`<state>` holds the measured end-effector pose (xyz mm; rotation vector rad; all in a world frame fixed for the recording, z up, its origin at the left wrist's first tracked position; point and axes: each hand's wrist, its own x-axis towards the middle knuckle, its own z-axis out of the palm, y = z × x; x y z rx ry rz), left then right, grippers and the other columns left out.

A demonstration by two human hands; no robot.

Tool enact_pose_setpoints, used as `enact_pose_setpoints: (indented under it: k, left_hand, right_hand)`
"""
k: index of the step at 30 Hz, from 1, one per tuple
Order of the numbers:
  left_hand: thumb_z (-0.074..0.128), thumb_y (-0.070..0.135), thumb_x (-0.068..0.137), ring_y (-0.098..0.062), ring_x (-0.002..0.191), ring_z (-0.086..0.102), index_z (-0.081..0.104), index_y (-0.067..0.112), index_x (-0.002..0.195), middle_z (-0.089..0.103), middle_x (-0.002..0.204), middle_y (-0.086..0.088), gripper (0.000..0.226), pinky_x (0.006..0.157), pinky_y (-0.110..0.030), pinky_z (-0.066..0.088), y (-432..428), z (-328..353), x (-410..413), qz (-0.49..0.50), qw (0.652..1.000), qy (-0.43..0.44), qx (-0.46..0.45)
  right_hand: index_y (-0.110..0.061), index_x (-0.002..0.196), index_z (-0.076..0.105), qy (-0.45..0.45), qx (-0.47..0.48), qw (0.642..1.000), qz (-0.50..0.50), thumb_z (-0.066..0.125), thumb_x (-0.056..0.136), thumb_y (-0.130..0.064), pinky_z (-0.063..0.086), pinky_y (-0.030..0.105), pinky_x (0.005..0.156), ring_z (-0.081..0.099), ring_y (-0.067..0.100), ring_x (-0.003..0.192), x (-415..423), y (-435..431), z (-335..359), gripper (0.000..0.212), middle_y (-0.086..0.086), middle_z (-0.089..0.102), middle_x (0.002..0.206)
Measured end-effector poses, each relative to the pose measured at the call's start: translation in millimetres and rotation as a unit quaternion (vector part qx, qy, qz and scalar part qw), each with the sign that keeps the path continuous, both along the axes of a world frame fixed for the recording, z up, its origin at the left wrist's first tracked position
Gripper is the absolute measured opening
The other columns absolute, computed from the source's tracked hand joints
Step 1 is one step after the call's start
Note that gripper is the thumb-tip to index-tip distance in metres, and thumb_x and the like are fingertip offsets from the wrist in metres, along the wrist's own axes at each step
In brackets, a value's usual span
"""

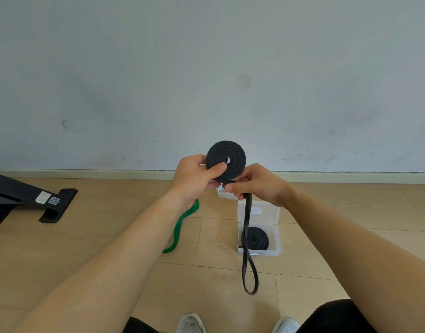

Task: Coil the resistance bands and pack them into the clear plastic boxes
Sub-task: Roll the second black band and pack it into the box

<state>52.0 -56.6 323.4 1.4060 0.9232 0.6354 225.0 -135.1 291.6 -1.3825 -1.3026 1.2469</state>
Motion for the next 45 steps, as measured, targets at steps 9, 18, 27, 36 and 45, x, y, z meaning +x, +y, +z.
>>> enact_pose_setpoints:
  k: [9, 18, 27, 36, 45]
  left_hand:
    - [0.077, 0.01, 0.088, -0.023, 0.091, 0.077, 0.068, 0.009, 0.109, 0.079, 0.098, -0.01, 0.023, 0.082, -0.039, 0.062, 16.0, 13.7, -4.6, -0.101, 0.988, 0.098, 0.061]
    - [0.08, 0.019, 0.086, -0.02, 0.088, 0.077, 0.071, 0.011, 0.11, 0.079, 0.096, -0.007, 0.027, 0.079, -0.037, 0.063, 20.3, 20.0, -7.0, -0.089, 0.978, 0.157, 0.108]
    - [0.072, 0.013, 0.093, -0.027, 0.096, 0.074, 0.067, 0.005, 0.118, 0.075, 0.111, -0.016, 0.027, 0.096, -0.042, 0.058, -19.1, -14.3, 12.6, 0.054, 0.99, -0.109, -0.073]
    - [0.074, 0.009, 0.09, -0.032, 0.096, 0.076, 0.071, 0.002, 0.114, 0.077, 0.104, -0.015, 0.026, 0.091, -0.045, 0.06, -2.2, -0.4, 5.3, 0.048, 0.997, -0.056, -0.032]
    - [0.077, 0.002, 0.086, -0.022, 0.093, 0.077, 0.07, 0.01, 0.11, 0.078, 0.103, -0.01, 0.026, 0.077, -0.03, 0.062, 7.5, 8.7, -5.9, -0.023, 0.999, 0.011, 0.04]
  right_hand:
    - [0.001, 0.081, 0.075, 0.007, -0.004, 1.0, -0.021, 0.079, 0.084, -0.006, 0.047, 0.023, 0.062, 0.051, 0.022, 0.065, 14.0, -6.8, -0.1, 0.009, 0.008, 0.063, 0.065]
    - [0.002, 0.079, 0.072, 0.034, -0.016, 0.999, -0.028, 0.079, 0.085, -0.01, 0.044, 0.026, 0.062, 0.048, 0.019, 0.061, 2.7, -3.2, 0.9, 0.015, 0.009, 0.062, 0.064]
    - [-0.005, 0.07, 0.064, 0.136, -0.004, 0.987, -0.085, 0.071, 0.091, -0.01, 0.041, 0.024, 0.058, 0.047, 0.016, 0.057, -12.3, 1.3, 2.8, 0.023, 0.007, 0.057, 0.063]
    - [0.002, 0.094, 0.074, 0.045, 0.004, 0.998, -0.04, 0.077, 0.088, -0.017, 0.04, 0.023, 0.064, 0.047, 0.013, 0.063, -10.8, 3.2, 3.8, 0.02, 0.002, 0.057, 0.067]
    - [0.001, 0.092, 0.076, -0.024, 0.004, 0.999, -0.039, 0.075, 0.09, -0.013, 0.048, 0.018, 0.063, 0.055, 0.009, 0.063, 6.9, -3.5, 8.4, 0.014, 0.001, 0.064, 0.067]
